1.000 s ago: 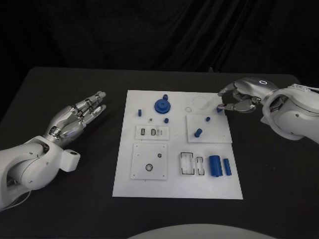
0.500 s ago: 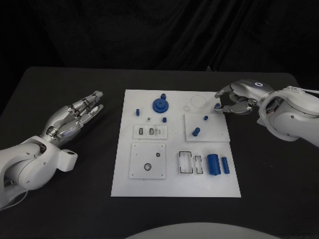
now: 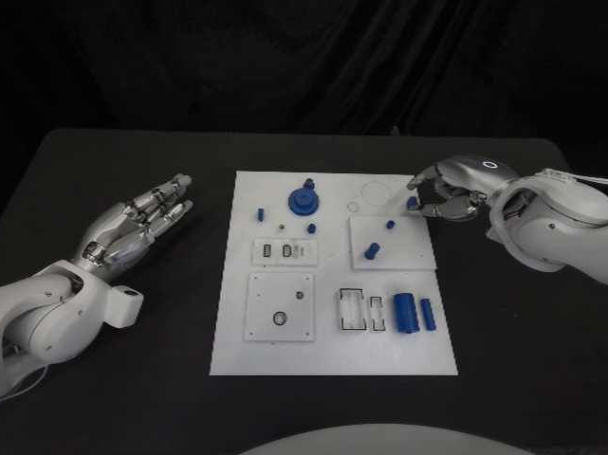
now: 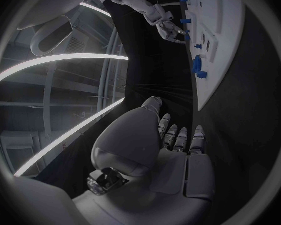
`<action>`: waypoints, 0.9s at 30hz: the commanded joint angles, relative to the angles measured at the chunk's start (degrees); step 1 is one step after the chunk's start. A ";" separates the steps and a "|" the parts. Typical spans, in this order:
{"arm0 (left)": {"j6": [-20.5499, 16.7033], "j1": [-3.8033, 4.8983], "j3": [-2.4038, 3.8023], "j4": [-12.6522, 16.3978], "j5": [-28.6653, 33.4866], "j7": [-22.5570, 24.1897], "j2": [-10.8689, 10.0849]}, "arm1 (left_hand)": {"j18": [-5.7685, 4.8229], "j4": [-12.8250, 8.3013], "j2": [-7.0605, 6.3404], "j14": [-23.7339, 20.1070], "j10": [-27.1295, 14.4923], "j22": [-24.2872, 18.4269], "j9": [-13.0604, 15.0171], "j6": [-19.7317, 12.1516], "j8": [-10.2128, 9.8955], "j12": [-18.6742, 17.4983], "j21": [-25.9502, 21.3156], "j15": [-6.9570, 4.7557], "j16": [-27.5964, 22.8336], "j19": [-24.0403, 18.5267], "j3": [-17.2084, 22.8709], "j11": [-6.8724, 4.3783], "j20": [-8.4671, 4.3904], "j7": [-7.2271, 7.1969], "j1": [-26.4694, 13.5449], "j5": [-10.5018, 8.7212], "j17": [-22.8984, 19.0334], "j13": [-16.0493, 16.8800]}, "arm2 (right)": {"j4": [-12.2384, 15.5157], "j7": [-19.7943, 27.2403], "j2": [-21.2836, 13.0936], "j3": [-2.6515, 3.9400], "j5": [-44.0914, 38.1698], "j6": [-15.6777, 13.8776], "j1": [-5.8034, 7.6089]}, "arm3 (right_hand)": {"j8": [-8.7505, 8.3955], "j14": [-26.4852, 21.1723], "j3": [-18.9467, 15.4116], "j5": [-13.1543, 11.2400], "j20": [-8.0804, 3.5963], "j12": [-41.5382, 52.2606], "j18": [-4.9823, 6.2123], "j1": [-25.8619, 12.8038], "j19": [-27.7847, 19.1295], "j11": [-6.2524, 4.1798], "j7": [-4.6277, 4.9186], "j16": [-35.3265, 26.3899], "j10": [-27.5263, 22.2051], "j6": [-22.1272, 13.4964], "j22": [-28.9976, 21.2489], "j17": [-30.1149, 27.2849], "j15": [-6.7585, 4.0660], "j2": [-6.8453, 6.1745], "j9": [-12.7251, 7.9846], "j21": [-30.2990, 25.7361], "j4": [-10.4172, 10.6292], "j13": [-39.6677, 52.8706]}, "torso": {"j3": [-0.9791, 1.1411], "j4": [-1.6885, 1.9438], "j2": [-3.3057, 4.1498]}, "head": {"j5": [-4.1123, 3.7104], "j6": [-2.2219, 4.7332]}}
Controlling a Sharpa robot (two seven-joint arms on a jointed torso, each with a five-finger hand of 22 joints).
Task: Assemble the parts on the task board
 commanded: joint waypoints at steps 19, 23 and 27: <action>1.60 0.08 0.04 -0.43 -0.16 8.63 0.41 | 1.06 -0.11 0.23 0.11 -0.16 0.16 -0.05 -0.44 -0.18 -0.24 0.43 0.81 -0.15 0.20 0.54 0.09 0.89 0.12 0.30 0.21 -0.03 -0.10 | -1.25 -0.59 0.96 0.02 -0.14 -0.44 -0.63 | 0.28 4.93 -0.01 4.03 0.01 0.16 0.60 3.09 0.14 0.28 -0.07 -0.45 5.86 0.43 8.75 12.61 0.14 0.23 0.14 -0.96 -0.62 15.08 | 0.00 0.01 0.00 | -0.01 -0.46; 1.70 0.07 0.04 -0.48 -0.16 8.57 0.45 | 1.06 -0.13 0.22 0.13 -0.16 0.17 -0.07 -0.60 -0.20 -0.24 0.45 0.96 -0.14 0.23 0.56 0.06 1.00 0.12 0.31 0.20 -0.02 -0.11 | -1.31 -0.59 1.04 0.02 -0.14 -0.42 -0.68 | 0.68 4.94 0.00 4.42 0.01 0.16 0.60 3.46 0.15 0.29 -0.06 -0.44 5.86 1.20 8.78 12.62 0.15 0.24 0.39 -1.01 -0.74 15.08 | 0.00 0.01 -0.01 | 0.01 -0.48; 1.81 0.07 0.04 -0.55 -0.16 8.52 0.49 | 1.05 -0.14 0.21 0.16 -0.16 0.19 -0.06 -0.58 -0.20 -0.24 0.48 1.05 -0.13 0.27 0.58 0.06 1.06 0.12 0.31 0.19 -0.01 -0.11 | -1.44 -0.59 1.14 0.02 -0.14 -0.38 -0.71 | 0.99 4.94 0.13 5.72 0.02 0.16 0.60 4.06 0.17 0.29 -0.04 -0.45 5.86 1.80 8.84 12.62 0.14 0.29 0.70 -1.08 -0.99 15.08 | 0.00 0.02 -0.01 | 0.00 -0.47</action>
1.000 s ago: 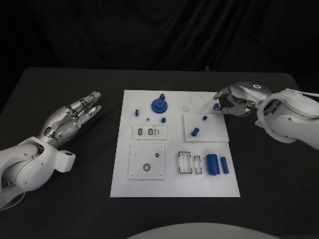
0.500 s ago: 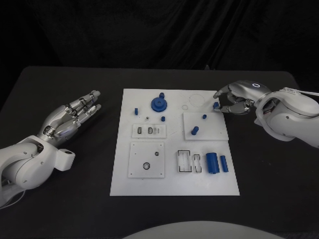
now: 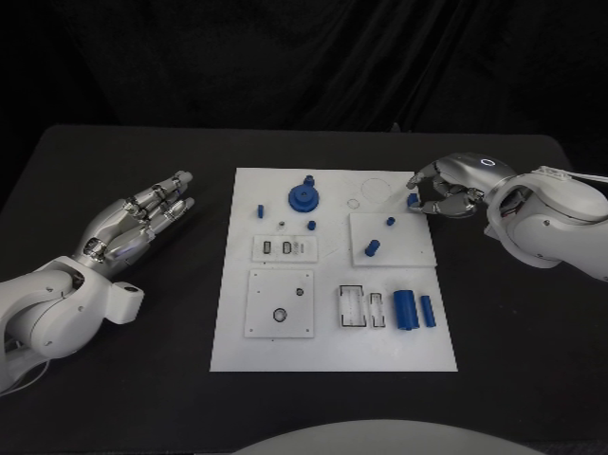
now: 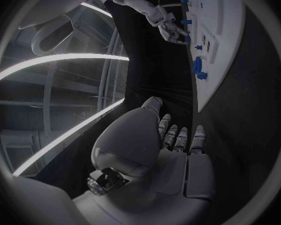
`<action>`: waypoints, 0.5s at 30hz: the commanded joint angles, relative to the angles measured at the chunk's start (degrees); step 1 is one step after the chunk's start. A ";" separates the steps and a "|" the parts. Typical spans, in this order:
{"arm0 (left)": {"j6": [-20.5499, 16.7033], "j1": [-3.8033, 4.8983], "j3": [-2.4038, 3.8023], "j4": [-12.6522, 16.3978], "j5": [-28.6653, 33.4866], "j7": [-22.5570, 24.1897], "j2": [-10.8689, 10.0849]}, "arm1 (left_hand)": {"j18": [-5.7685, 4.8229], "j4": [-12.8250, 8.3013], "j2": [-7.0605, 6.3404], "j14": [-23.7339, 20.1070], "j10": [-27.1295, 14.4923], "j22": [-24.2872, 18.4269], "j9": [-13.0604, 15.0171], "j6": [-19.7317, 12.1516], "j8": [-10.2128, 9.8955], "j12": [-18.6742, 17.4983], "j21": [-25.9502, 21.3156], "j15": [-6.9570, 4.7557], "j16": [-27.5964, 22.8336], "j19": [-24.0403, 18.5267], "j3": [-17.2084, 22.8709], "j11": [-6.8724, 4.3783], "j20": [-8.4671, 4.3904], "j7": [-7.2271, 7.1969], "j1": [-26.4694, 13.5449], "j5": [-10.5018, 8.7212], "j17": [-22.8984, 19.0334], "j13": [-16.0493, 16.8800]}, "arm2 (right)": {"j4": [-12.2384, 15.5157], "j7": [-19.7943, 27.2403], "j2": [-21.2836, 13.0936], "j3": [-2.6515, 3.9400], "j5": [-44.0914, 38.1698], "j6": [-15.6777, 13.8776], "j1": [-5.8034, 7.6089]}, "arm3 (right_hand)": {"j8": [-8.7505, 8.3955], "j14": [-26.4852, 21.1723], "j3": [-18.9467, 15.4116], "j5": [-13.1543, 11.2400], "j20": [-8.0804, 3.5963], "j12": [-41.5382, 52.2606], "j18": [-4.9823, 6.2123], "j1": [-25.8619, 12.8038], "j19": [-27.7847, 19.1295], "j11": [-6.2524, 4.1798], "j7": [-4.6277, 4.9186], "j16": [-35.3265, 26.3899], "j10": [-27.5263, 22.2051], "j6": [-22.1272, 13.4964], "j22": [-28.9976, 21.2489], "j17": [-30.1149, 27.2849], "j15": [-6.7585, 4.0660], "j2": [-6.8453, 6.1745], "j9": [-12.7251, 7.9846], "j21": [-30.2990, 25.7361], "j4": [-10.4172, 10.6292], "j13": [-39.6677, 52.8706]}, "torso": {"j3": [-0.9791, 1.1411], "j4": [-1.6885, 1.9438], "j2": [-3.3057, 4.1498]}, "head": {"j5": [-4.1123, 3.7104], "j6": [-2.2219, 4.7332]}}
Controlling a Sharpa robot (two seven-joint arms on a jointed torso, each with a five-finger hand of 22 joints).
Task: Assemble the parts on the task board
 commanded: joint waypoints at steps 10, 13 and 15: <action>1.68 0.04 0.04 -0.16 -0.09 8.04 0.26 | 1.06 -0.07 0.14 0.00 0.04 0.07 0.09 0.61 0.06 -0.19 0.30 0.60 -0.11 0.07 0.50 0.55 0.74 0.75 0.30 0.14 0.01 -0.05 | -0.60 -0.65 0.51 0.02 -0.17 0.00 -0.19 | 1.02 4.71 0.33 1.23 -0.02 0.16 0.68 1.80 0.04 0.24 -0.06 -0.82 5.86 1.74 8.80 12.12 0.10 -0.04 0.88 -0.78 -0.86 15.10 | -0.01 0.01 0.00 | 0.02 -0.02; 1.79 0.04 0.04 -0.20 -0.09 7.97 0.29 | 1.06 -0.08 0.14 0.01 0.05 0.07 0.10 0.67 0.09 -0.19 0.30 0.60 -0.10 0.08 0.51 0.60 0.75 0.80 0.31 0.14 0.01 -0.04 | -0.73 -0.65 0.66 0.02 -0.18 -0.07 -0.20 | 1.44 4.66 0.33 1.24 -0.03 0.16 0.70 1.95 0.00 0.22 -0.09 -0.97 5.86 2.38 8.79 12.00 0.08 -0.02 1.30 -0.92 -0.93 15.10 | -0.01 0.01 0.00 | 0.00 -0.02; 1.86 0.03 0.04 -0.23 -0.09 7.92 0.32 | 1.06 -0.08 0.14 0.01 0.05 0.07 0.10 0.67 0.09 -0.19 0.30 0.60 -0.10 0.08 0.51 0.60 0.75 0.80 0.31 0.14 0.01 -0.04 | -0.78 -0.66 0.74 0.02 -0.18 -0.13 -0.20 | 2.02 4.64 0.29 1.23 -0.05 0.16 0.71 2.04 0.00 0.21 -0.11 -1.05 5.86 3.09 8.80 11.94 0.05 -0.02 1.82 -1.01 -0.97 15.10 | -0.01 0.01 0.00 | 0.00 -0.02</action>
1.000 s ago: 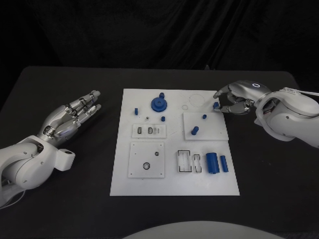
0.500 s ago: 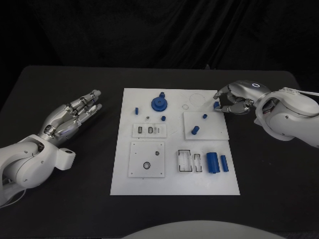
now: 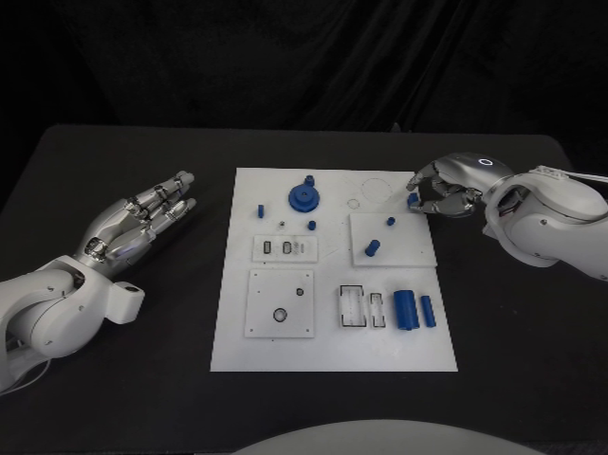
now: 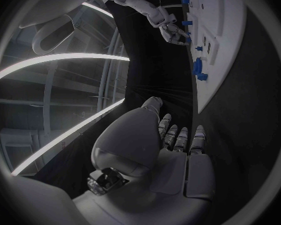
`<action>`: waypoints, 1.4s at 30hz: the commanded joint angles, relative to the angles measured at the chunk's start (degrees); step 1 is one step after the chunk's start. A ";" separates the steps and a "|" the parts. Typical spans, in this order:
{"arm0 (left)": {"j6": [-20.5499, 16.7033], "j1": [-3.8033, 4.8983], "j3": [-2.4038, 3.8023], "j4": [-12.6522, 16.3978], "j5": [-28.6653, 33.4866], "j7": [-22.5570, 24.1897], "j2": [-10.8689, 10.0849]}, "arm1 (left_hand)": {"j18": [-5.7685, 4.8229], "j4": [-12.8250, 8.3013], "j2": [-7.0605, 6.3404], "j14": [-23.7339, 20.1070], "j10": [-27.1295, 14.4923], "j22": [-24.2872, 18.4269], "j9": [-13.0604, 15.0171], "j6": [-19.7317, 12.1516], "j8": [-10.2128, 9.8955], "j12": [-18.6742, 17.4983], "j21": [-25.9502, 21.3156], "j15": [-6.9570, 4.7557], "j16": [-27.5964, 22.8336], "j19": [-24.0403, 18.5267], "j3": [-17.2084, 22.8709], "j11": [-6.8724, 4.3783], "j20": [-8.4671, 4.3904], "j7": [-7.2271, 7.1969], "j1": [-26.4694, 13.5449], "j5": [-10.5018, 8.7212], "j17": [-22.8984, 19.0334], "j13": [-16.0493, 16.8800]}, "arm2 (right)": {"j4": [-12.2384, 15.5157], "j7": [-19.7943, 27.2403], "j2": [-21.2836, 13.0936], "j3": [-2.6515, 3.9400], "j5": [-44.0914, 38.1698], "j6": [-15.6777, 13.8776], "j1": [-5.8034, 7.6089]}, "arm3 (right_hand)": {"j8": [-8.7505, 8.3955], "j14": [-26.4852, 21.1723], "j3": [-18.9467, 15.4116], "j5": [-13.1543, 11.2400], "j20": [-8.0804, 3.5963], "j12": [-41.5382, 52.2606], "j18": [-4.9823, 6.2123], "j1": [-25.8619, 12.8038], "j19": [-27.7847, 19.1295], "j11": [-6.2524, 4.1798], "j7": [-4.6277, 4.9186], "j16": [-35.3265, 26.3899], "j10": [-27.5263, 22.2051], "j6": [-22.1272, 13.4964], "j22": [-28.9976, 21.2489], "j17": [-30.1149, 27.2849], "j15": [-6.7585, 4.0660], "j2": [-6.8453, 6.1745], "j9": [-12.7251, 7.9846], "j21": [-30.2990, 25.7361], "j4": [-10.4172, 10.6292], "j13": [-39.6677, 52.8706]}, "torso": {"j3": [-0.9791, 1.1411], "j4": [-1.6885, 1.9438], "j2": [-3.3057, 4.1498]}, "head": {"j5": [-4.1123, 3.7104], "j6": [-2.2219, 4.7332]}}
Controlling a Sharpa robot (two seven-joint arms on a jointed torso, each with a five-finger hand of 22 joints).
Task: Assemble the parts on the task board
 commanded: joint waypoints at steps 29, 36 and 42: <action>2.25 -0.04 0.04 -0.35 -0.07 7.23 0.40 | 1.09 -0.02 0.22 0.23 -0.01 0.22 0.11 0.52 0.17 -0.16 0.55 0.82 -0.01 0.43 0.54 0.71 0.91 0.44 0.32 0.08 0.09 -0.03 | -0.25 -0.26 0.53 0.03 -0.19 -4.29 -0.60 | 7.07 4.73 -0.01 -0.26 -0.23 0.16 0.65 2.49 0.39 0.13 -0.15 -0.17 5.86 3.60 9.23 11.99 -0.06 1.57 6.30 -0.56 -1.52 15.05 | 0.00 0.01 0.00 | -0.03 -0.24; 2.20 -0.04 0.04 -0.11 -0.07 7.08 0.24 | 1.09 -0.04 0.24 0.28 0.04 0.24 0.11 0.54 0.18 -0.15 0.59 0.92 0.01 0.50 0.59 0.78 1.01 0.51 0.32 0.09 0.11 -0.02 | 2.60 0.79 -0.71 0.08 -0.19 -8.56 -0.38 | 9.30 4.99 -0.02 -2.09 -0.04 0.16 0.32 3.13 1.22 0.66 -0.28 0.37 5.86 4.81 9.87 12.43 0.25 2.48 8.06 0.80 -1.32 15.05 | -0.01 -0.04 0.00 | 0.19 0.21; 2.02 -0.04 0.04 -0.05 -0.07 6.97 0.25 | 1.10 -0.04 0.24 0.33 0.10 0.27 0.12 0.63 0.21 -0.14 0.64 0.99 0.03 0.58 0.61 0.82 1.10 0.54 0.31 0.08 0.13 -0.01 | 6.90 0.42 -1.16 0.12 -0.82 -8.90 2.07 | 10.04 5.06 -0.29 -2.57 0.11 0.16 0.26 2.98 1.41 0.89 -0.25 0.51 5.86 5.43 10.02 12.55 0.43 2.52 8.59 1.05 -0.97 15.05 | -0.15 -0.07 -0.11 | 0.55 1.76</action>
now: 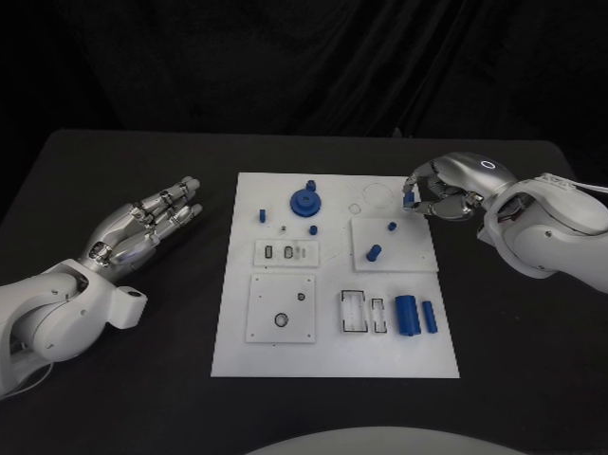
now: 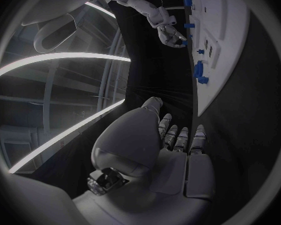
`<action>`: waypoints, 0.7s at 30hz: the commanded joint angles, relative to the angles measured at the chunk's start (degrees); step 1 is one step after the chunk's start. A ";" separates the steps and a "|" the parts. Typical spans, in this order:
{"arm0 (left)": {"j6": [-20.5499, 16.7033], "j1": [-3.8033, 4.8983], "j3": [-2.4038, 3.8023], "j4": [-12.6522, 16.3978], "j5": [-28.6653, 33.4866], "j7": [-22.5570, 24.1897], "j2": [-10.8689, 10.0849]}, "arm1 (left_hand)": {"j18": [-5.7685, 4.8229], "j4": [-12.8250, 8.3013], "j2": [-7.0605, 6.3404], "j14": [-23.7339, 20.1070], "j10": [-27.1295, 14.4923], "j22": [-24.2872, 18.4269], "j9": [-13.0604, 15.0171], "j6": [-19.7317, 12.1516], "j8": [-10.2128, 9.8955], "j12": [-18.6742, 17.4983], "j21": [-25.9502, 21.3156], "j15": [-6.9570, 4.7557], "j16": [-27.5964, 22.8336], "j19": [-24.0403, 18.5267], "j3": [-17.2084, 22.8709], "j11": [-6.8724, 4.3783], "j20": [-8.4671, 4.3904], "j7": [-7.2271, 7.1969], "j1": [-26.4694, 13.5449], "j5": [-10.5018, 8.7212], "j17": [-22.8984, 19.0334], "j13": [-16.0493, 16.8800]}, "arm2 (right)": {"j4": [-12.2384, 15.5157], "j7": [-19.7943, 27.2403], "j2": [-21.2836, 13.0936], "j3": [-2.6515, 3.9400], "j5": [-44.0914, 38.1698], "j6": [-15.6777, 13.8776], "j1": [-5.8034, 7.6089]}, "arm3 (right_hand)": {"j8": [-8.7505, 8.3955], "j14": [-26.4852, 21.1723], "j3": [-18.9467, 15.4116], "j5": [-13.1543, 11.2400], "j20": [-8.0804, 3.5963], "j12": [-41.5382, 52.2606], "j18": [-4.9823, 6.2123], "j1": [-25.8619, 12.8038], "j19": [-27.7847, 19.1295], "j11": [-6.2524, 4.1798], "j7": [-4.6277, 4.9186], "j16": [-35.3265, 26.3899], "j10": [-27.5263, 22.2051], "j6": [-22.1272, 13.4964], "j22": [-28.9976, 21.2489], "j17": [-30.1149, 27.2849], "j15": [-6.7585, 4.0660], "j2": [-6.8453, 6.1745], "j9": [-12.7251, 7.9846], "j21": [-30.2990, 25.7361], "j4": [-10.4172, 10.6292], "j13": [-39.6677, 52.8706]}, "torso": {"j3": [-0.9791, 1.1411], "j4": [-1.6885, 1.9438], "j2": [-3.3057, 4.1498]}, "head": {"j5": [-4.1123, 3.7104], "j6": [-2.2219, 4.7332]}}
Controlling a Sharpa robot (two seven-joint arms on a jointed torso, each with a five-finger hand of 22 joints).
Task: Assemble the parts on the task board
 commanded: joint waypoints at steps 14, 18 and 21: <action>0.52 -0.02 0.04 0.18 -0.04 6.87 0.54 | 1.09 -0.04 0.27 0.14 0.08 0.06 0.06 0.15 0.20 -0.15 0.19 0.47 0.03 -0.04 0.32 0.42 0.56 0.15 0.29 0.05 0.08 -0.02 | 6.52 -0.16 9.51 0.14 -3.93 2.99 2.39 | 0.62 4.92 -0.19 -0.41 0.09 0.16 0.36 0.16 0.34 0.44 -0.07 -0.24 5.86 0.62 9.88 12.12 0.47 0.72 1.00 -0.05 0.40 15.08 | -0.41 0.12 -0.34 | 0.62 0.60; 0.58 -0.02 0.04 0.19 -0.04 6.85 0.63 | 1.09 -0.04 0.30 0.16 0.08 0.08 0.05 0.10 0.19 -0.15 0.23 0.54 0.04 0.00 0.35 0.42 0.60 0.15 0.30 0.05 0.08 -0.02 | 5.23 -0.32 12.63 0.15 -4.72 4.87 1.03 | 0.66 4.86 -0.16 -0.31 0.09 0.16 0.45 0.27 0.17 0.42 -0.10 -0.43 5.86 0.64 9.76 11.96 0.46 0.74 1.04 -0.46 0.33 15.08 | -0.27 -0.11 -0.24 | 1.08 0.61; 0.67 -0.02 0.04 0.14 -0.04 6.81 0.75 | 1.09 -0.04 0.30 0.16 0.08 0.08 0.05 0.10 0.19 -0.15 0.23 0.54 0.04 0.00 0.35 0.42 0.60 0.15 0.30 0.05 0.08 -0.02 | 4.10 -0.56 14.51 0.15 -5.69 5.99 -0.02 | 0.66 4.83 -0.16 -0.30 0.09 0.16 0.48 0.28 0.13 0.41 -0.11 -0.51 5.86 0.64 9.72 11.89 0.45 0.74 1.05 -0.55 0.32 15.08 | -0.29 -0.06 -0.26 | 1.31 0.28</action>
